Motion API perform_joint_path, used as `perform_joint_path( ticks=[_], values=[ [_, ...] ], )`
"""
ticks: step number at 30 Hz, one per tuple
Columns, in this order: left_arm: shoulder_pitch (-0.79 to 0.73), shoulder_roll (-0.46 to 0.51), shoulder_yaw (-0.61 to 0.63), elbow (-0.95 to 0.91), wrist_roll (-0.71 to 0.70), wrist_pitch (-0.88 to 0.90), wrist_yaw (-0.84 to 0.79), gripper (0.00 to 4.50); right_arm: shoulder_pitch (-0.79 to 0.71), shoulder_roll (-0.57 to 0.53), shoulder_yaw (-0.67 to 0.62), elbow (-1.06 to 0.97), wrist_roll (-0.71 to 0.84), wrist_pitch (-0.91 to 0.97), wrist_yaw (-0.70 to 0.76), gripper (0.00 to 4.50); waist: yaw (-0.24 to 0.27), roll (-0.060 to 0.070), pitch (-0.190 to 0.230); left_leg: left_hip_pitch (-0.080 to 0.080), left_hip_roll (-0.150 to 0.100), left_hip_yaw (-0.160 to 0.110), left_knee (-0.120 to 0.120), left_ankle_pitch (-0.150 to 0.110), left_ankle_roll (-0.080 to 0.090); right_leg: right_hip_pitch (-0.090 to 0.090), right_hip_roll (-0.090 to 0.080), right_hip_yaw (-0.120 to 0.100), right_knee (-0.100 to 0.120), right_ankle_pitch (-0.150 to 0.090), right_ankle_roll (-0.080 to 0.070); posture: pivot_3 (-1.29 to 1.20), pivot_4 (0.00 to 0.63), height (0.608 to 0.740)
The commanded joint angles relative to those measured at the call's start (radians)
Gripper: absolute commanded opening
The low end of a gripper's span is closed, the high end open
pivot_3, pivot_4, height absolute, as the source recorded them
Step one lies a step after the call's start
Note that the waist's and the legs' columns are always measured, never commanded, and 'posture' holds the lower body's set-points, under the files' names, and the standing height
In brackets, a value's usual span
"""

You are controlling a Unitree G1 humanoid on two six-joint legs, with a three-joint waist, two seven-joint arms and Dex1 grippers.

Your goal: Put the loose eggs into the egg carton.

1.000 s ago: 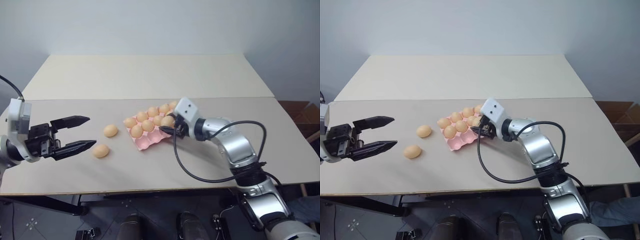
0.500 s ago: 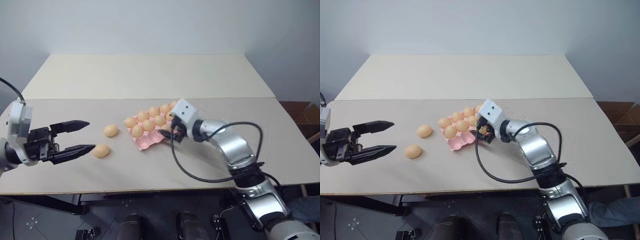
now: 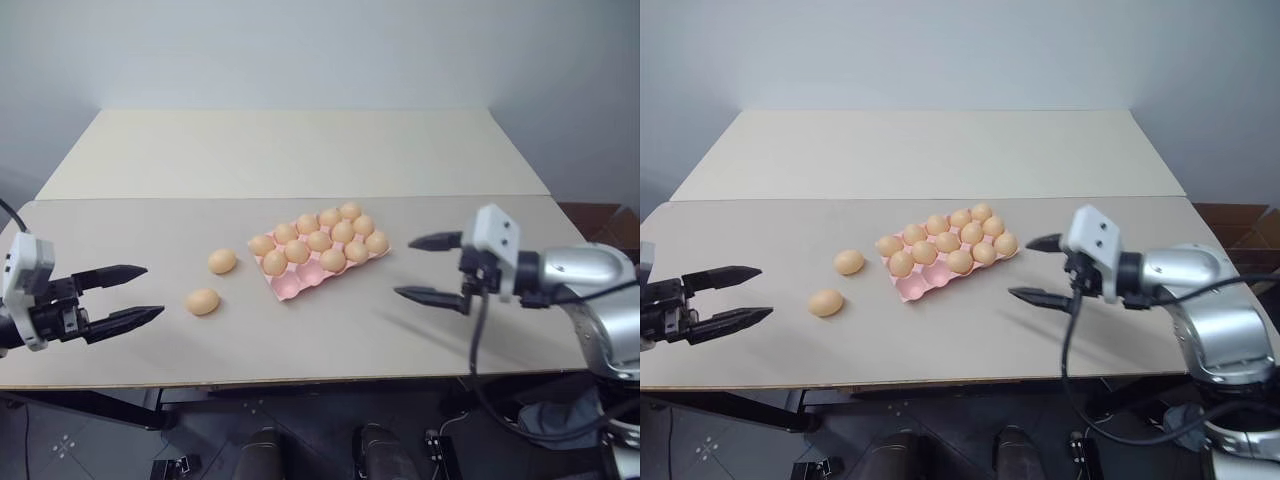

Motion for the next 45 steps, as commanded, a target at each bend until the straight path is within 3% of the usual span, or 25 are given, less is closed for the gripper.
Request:
perform_joint_path(
  ticks=[1,5,11,21,24,31,40,45],
  values=[
    [0.01,-0.008,0.014,-0.026,0.009,-0.035,-0.005,4.5,0.04,-0.028,-0.056,0.002,0.011,-0.074,0.009,4.48,-0.002,0.0,0.0,0.0,0.0,0.0,0.0,0.0,0.0,0.0,0.0,0.0,0.0,0.0,0.0,0.0,0.15,0.74],
    [-0.007,-0.02,-0.031,-0.018,0.057,-0.079,0.025,4.5,0.027,-0.031,-0.052,-0.002,0.024,-0.072,-0.013,4.48,-0.002,0.0,0.0,0.001,0.001,0.001,0.0,0.0,0.0,0.0,0.001,0.001,0.001,-0.001,-0.001,0.0,0.15,0.74],
    [-0.147,-0.065,-0.251,0.025,0.261,-0.183,0.172,4.5,-0.036,-0.049,-0.048,0.012,0.052,-0.061,-0.011,4.48,0.013,0.0,0.0,0.001,0.0,0.0,0.001,0.0,0.0,0.001,0.0,0.001,0.001,0.0,-0.001,0.0,0.15,0.74],
    [-0.283,-0.137,-0.471,0.162,0.427,-0.274,0.226,4.5,-0.08,-0.075,-0.062,0.012,0.088,-0.041,-0.026,4.48,0.018,0.0,0.0,0.0,-0.001,0.001,0.001,0.0,0.0,0.0,0.0,0.001,0.0,0.001,0.001,0.0,0.15,0.74],
    [-0.32,-0.155,-0.507,0.212,0.469,-0.296,0.251,3.87,-0.067,-0.078,-0.073,-0.007,0.098,-0.035,-0.045,4.5,0.021,0.0,0.0,0.0,0.0,0.0,0.001,0.0,0.0,0.0,0.001,0.001,0.001,0.001,0.001,0.0,0.15,0.74],
    [-0.338,-0.171,-0.486,0.207,0.438,-0.292,0.244,1.75,-0.021,-0.085,-0.107,-0.061,0.145,0.009,-0.077,4.5,0.022,0.0,0.0,-0.001,-0.001,0.0,0.002,0.0,0.0,0.0,0.0,0.001,0.0,0.001,0.001,0.0,0.15,0.74],
    [-0.354,-0.093,-0.389,0.021,0.184,-0.173,0.047,1.66,0.055,-0.123,-0.151,-0.049,0.186,-0.017,-0.01,4.5,0.021,0.0,0.0,-0.001,-0.001,0.0,0.002,0.0,0.0,0.0,0.0,0.001,0.0,0.001,0.002,0.0,0.15,0.74],
    [-0.49,-0.198,-0.466,-0.042,0.147,-0.083,0.122,1.66,0.082,-0.125,-0.166,-0.052,0.187,-0.023,-0.01,4.5,0.029,-0.001,0.0,-0.001,-0.001,-0.001,0.004,0.0,0.0,0.003,0.0,0.0,0.0,0.002,0.003,0.0,0.15,0.74]
  ],
)
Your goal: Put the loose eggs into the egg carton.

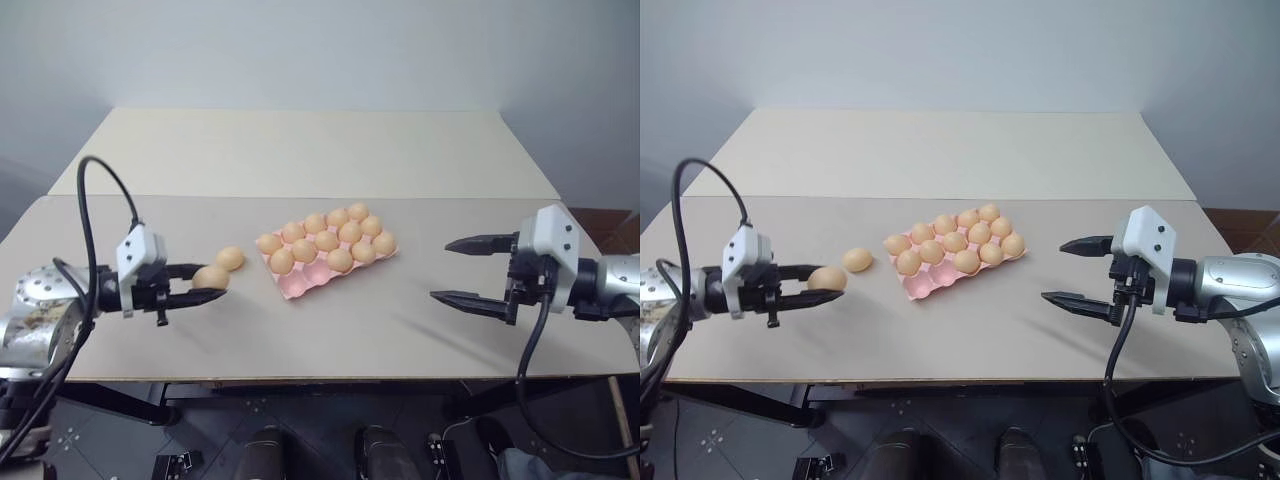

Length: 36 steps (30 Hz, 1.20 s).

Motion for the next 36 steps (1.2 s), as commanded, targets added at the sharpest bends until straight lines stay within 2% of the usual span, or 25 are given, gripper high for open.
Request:
perform_joint_path(
  ticks=[1,6,10,13,17,24,26,31,36],
  values=[
    [-0.076,-0.071,-0.063,-0.041,-0.017,0.036,0.042,1.66,0.014,-0.012,-0.05,-0.029,0.012,-0.02,-0.012,4.5,-0.003,0.0,0.0,0.0,0.0,0.0,0.0,0.0,0.0,0.0,0.0,0.001,0.0,0.0,0.0,0.0,0.15,0.74],
    [-0.199,-0.204,-0.211,0.045,0.095,0.017,0.108,1.66,0.035,-0.004,-0.059,-0.057,0.007,-0.015,-0.059,4.5,-0.005,0.0,0.0,-0.001,-0.001,0.0,0.0,0.0,0.0,0.0,0.0,0.002,0.0,0.001,0.001,0.0,0.15,0.74],
    [-0.265,-0.263,-0.301,0.123,0.204,-0.014,0.149,1.66,0.057,0.003,-0.068,-0.091,0.016,-0.012,-0.089,4.5,-0.01,-0.001,0.0,-0.001,-0.001,0.0,0.0,0.0,0.0,-0.001,0.001,0.002,0.0,0.001,0.001,0.0,0.15,0.74],
    [-0.309,-0.306,-0.333,0.198,0.272,-0.062,0.194,1.66,0.071,0.011,-0.08,-0.114,0.026,-0.004,-0.114,4.5,-0.01,-0.001,0.0,0.0,-0.001,0.0,0.0,0.0,0.0,-0.001,0.001,0.003,0.0,0.001,0.001,0.0,0.15,0.74],
    [-0.341,-0.344,-0.345,0.246,0.288,-0.065,0.188,1.66,0.089,0.013,-0.092,-0.135,0.034,0.0,-0.138,4.5,-0.007,-0.001,0.0,-0.001,-0.001,0.0,0.0,0.0,0.0,-0.001,0.001,0.003,0.0,0.001,0.002,0.0,0.15,0.74],
    [-0.348,-0.343,-0.312,0.224,0.257,-0.034,0.157,3.89,0.111,0.014,-0.105,-0.153,0.046,0.004,-0.157,4.5,-0.007,-0.001,0.0,-0.001,-0.001,0.0,0.0,0.0,0.001,-0.001,0.001,0.003,-0.001,0.001,0.002,0.0,0.15,0.74],
    [-0.34,-0.327,-0.291,0.208,0.251,-0.037,0.159,4.49,0.112,0.014,-0.103,-0.153,0.048,0.003,-0.16,4.5,-0.007,-0.001,0.0,-0.001,-0.001,0.0,0.0,0.0,0.001,-0.001,0.001,0.003,-0.001,0.001,0.002,0.0,0.15,0.74],
    [-0.305,-0.225,-0.155,0.131,0.17,0.016,0.144,4.49,0.109,0.013,-0.097,-0.146,0.066,-0.001,-0.15,4.5,-0.017,-0.001,0.0,-0.001,-0.001,0.0,0.0,0.0,0.001,-0.002,0.001,0.003,0.0,0.001,0.002,0.0,0.15,0.74],
    [-0.109,-0.002,0.076,0.048,0.061,-0.028,0.0,4.49,0.078,0.02,-0.042,-0.105,0.053,-0.018,-0.138,4.5,-0.038,0.0,0.0,0.001,0.0,0.0,-0.002,0.0,0.001,-0.002,0.001,0.006,0.0,0.001,0.002,0.0,0.15,0.74]
  ],
)
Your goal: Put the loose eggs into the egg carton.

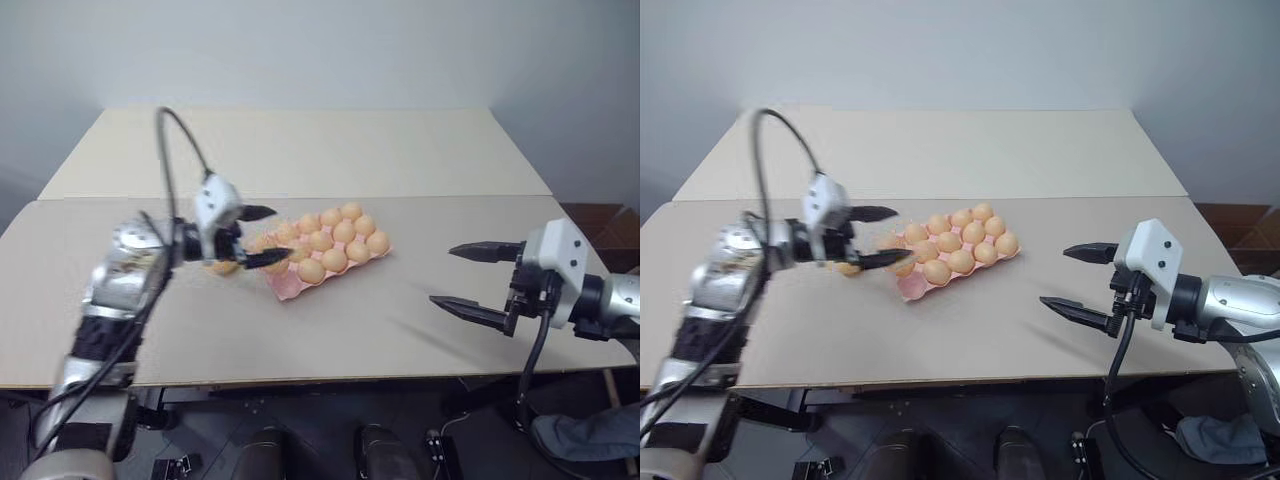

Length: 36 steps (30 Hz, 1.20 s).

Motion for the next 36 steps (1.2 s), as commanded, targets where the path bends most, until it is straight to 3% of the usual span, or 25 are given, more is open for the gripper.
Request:
perform_joint_path(
  ticks=[1,7,11,15,18,24,36],
  values=[
    [0.143,0.119,0.19,-0.08,-0.084,-0.037,-0.099,4.49,-0.033,0.009,0.023,0.019,0.001,-0.026,0.01,4.5,-0.004,0.0,0.0,0.001,0.0,0.0,0.0,0.0,0.0,0.0,0.0,0.002,0.0,0.0,0.0,0.0,0.15,0.74],
    [0.482,0.195,0.493,-0.155,-0.155,-0.026,-0.154,4.49,-0.046,0.017,0.062,0.065,-0.017,-0.055,0.036,4.5,0.01,0.0,0.0,0.001,0.001,0.004,0.0,0.0,0.0,0.0,-0.002,0.001,-0.001,0.0,0.0,0.0,0.15,0.74],
    [0.64,0.143,0.558,-0.251,-0.2,-0.01,-0.126,4.49,-0.038,0.028,0.08,0.084,-0.034,-0.07,0.044,4.5,0.026,0.0,0.0,0.001,0.0,0.005,0.0,0.0,0.0,0.0,-0.002,0.001,-0.001,0.0,0.0,0.0,0.15,0.74],
    [0.666,0.108,0.539,-0.293,-0.206,-0.003,-0.057,4.49,-0.054,0.032,0.085,0.093,-0.038,-0.069,0.044,4.5,0.031,-0.001,0.0,0.001,0.0,0.005,0.001,0.0,0.0,0.0,-0.002,0.001,-0.001,0.0,0.0,0.0,0.15,0.74],
    [0.605,0.11,0.49,-0.271,-0.185,0.023,0.012,4.49,-0.07,0.029,0.084,0.096,-0.038,-0.07,0.044,4.5,0.03,-0.001,0.0,0.002,0.001,0.005,0.001,0.0,0.0,0.001,-0.001,0.001,0.0,0.0,0.0,0.0,0.15,0.74],
    [0.334,0.085,0.263,-0.074,-0.083,0.041,0.12,4.49,-0.074,0.035,0.078,0.074,-0.038,-0.064,0.024,4.5,0.03,-0.001,0.0,0.003,-0.001,0.006,0.001,0.0,0.0,0.002,-0.001,0.002,0.001,0.0,0.0,0.0,0.15,0.74],
    [-0.152,-0.092,-0.042,0.62,0.187,-0.175,0.171,4.49,-0.022,0.03,0.011,-0.025,-0.004,-0.028,-0.03,4.5,0.029,-0.002,-0.001,-0.001,-0.001,0.006,0.001,0.0,0.001,0.0,-0.001,0.001,-0.001,0.001,0.001,0.0,0.15,0.74]
  ],
)
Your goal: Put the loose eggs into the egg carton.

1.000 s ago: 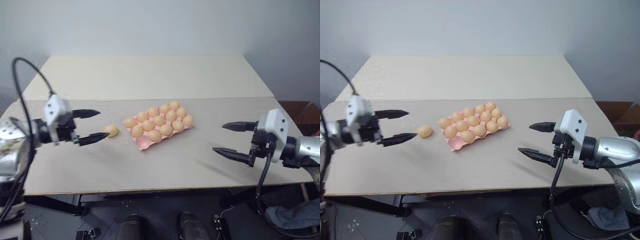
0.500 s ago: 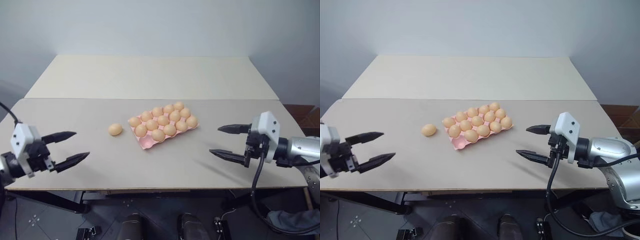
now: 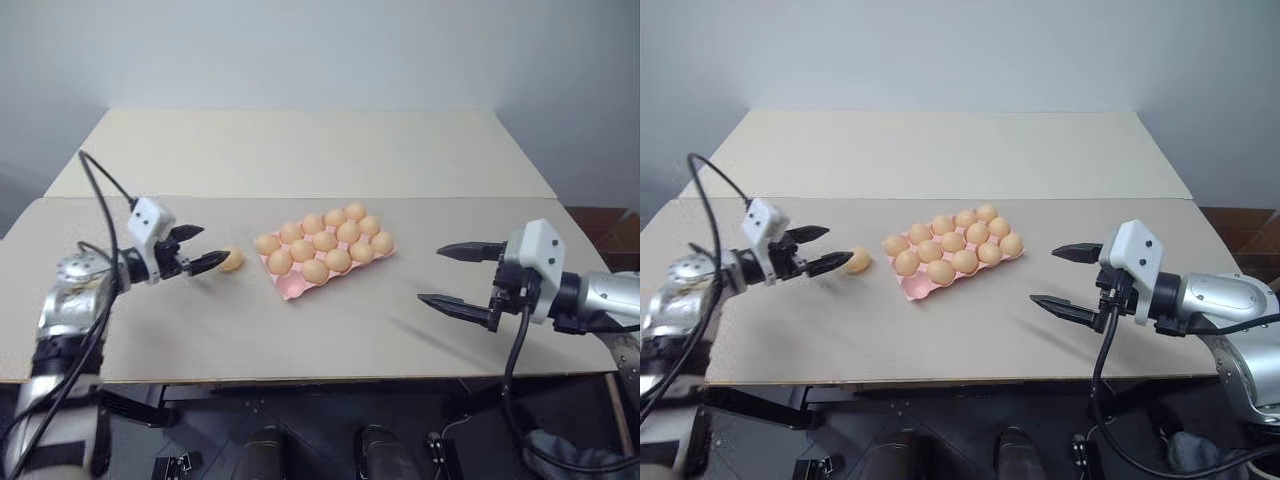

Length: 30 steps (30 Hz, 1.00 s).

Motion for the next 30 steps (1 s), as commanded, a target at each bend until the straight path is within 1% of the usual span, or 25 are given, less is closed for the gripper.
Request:
perform_joint_path(
  ticks=[1,4,6,8,10,11,12,14,17,19,23,25,27,30],
  values=[
    [-0.084,-0.027,-0.052,0.172,0.088,-0.088,0.026,4.49,0.009,-0.011,-0.058,-0.051,0.031,0.012,-0.016,4.5,-0.001,0.0,0.0,-0.001,0.0,0.0,0.0,0.0,0.0,0.0,0.0,0.0,-0.001,0.0,0.001,0.0,0.15,0.74],
    [-0.139,-0.063,-0.087,0.296,0.129,-0.136,0.011,3.85,0.021,-0.017,-0.08,-0.067,0.04,0.022,-0.026,4.5,-0.001,-0.001,0.0,-0.001,0.0,0.0,0.001,0.0,0.0,0.0,0.0,0.0,-0.001,0.001,0.001,0.0,0.15,0.74],
    [-0.154,-0.077,-0.097,0.343,0.141,-0.178,-0.009,3.26,0.023,-0.019,-0.089,-0.076,0.045,0.03,-0.033,4.5,-0.007,-0.001,0.0,0.0,0.0,0.0,0.001,0.0,0.0,0.0,0.0,0.0,-0.001,0.001,0.001,0.0,0.15,0.74],
    [-0.174,-0.091,-0.094,0.379,0.15,-0.195,0.0,2.54,0.028,-0.022,-0.1,-0.084,0.054,0.035,-0.039,4.5,-0.008,-0.001,0.0,0.0,0.0,0.0,0.0,0.0,0.0,0.0,0.0,0.0,-0.001,0.001,0.001,0.0,0.15,0.74],
    [-0.192,-0.092,-0.082,0.4,0.147,-0.185,0.005,1.91,0.037,-0.024,-0.113,-0.092,0.061,0.04,-0.044,4.5,-0.005,-0.001,0.0,-0.001,0.0,-0.001,0.0,0.0,0.0,0.0,0.0,0.0,-0.001,0.001,0.001,0.0,0.15,0.74],
    [-0.193,-0.087,-0.078,0.405,0.147,-0.196,0.0,1.77,0.039,-0.023,-0.117,-0.096,0.063,0.043,-0.048,4.5,-0.003,-0.001,0.0,-0.001,0.0,0.0,0.001,0.0,0.0,0.0,0.0,0.0,-0.001,0.001,0.001,0.0,0.15,0.74],
    [-0.193,-0.083,-0.077,0.409,0.15,-0.207,-0.002,1.69,0.041,-0.022,-0.12,-0.099,0.065,0.046,-0.051,4.5,-0.002,-0.001,0.0,-0.001,0.0,0.0,0.001,0.0,0.0,0.0,0.0,0.0,-0.001,0.001,0.001,0.0,0.15,0.74],
    [-0.188,-0.068,-0.072,0.416,0.152,-0.218,-0.009,1.69,0.039,-0.019,-0.121,-0.101,0.067,0.049,-0.056,4.5,-0.003,-0.001,0.0,-0.001,0.0,0.0,0.001,0.0,0.0,0.0,-0.001,0.0,-0.001,0.001,0.002,0.0,0.15,0.74],
    [-0.166,-0.041,-0.055,0.361,0.129,-0.215,-0.046,1.69,0.044,-0.019,-0.12,-0.106,0.068,0.049,-0.062,4.5,-0.004,-0.001,0.0,-0.001,0.0,0.0,0.001,0.0,0.0,-0.001,0.0,0.0,-0.001,0.001,0.002,0.0,0.15,0.74],
    [-0.141,-0.016,-0.035,0.266,0.089,-0.188,-0.098,1.69,0.047,-0.019,-0.121,-0.108,0.07,0.05,-0.065,4.5,-0.006,-0.001,0.0,-0.001,0.0,0.0,0.0,0.0,0.0,-0.001,0.0,0.0,-0.001,0.001,0.001,0.0,0.15,0.74],
    [-0.044,0.079,0.007,-0.064,-0.039,-0.037,-0.254,1.69,0.063,-0.02,-0.129,-0.12,0.075,0.052,-0.064,4.5,-0.007,-0.001,0.0,-0.002,0.001,-0.001,0.001,0.0,0.0,-0.002,-0.001,0.0,-0.001,0.001,0.001,0.0,0.15,0.74],
    [0.002,0.105,0.013,-0.202,-0.091,0.037,-0.288,1.69,0.065,-0.02,-0.129,-0.121,0.077,0.052,-0.063,4.5,-0.007,-0.001,0.0,-0.002,0.001,-0.001,0.001,0.0,0.0,-0.001,-0.001,0.0,-0.001,0.001,0.002,0.0,0.15,0.74],
    [0.043,0.108,0.004,-0.327,-0.132,0.093,-0.295,1.69,0.063,-0.019,-0.12,-0.118,0.07,0.048,-0.065,4.5,-0.001,0.0,-0.001,-0.001,0.0,-0.001,0.001,0.0,0.0,-0.001,-0.001,0.0,-0.001,0.001,0.002,0.0,0.15,0.74],
    [0.081,0.063,-0.031,-0.473,-0.171,0.17,-0.262,1.69,0.056,-0.017,-0.11,-0.114,0.066,0.048,-0.071,4.5,0.003,0.0,-0.001,0.0,0.0,-0.001,0.001,0.0,0.0,0.001,-0.001,0.0,0.0,0.001,0.002,0.0,0.15,0.74]
  ],
)
